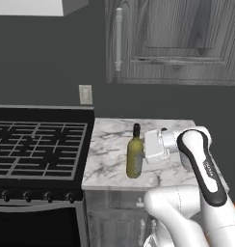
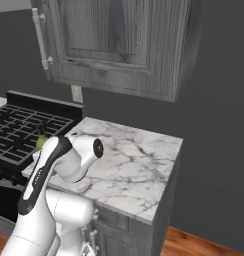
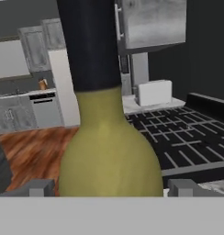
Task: There is a wine glass and glass cup on the dining counter. Place the wine bottle next to the wine glass and the juice bottle next to the glass cup.
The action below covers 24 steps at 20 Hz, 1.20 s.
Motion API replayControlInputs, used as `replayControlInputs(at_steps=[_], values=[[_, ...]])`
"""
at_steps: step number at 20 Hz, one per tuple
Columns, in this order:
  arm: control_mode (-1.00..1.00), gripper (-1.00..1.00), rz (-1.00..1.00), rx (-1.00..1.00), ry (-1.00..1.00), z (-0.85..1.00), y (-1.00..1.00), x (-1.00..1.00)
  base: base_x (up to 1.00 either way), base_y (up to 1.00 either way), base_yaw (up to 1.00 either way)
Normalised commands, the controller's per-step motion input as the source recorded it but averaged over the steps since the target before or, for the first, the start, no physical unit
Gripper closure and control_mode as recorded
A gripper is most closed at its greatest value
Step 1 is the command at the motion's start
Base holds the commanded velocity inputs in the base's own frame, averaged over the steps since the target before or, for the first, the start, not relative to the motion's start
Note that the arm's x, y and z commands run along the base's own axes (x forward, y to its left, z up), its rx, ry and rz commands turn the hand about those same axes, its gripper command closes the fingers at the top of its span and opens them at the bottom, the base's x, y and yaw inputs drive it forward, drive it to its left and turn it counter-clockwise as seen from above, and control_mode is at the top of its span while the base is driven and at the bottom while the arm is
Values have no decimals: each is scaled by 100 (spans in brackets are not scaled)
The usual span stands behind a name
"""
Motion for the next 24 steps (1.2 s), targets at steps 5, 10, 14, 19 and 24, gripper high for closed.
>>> replayControlInputs(at_steps=[5,10,14,19,24], values=[[100,100,0,0,0,0,0,0,-64,7,1],[100,100,0,0,0,0,0,0,-71,8,13],[100,100,0,0,0,0,0,0,-58,5,53],[100,100,0,0,0,0,0,0,-45,1,74],[100,100,0,0,0,0,0,0,-37,0,83]])
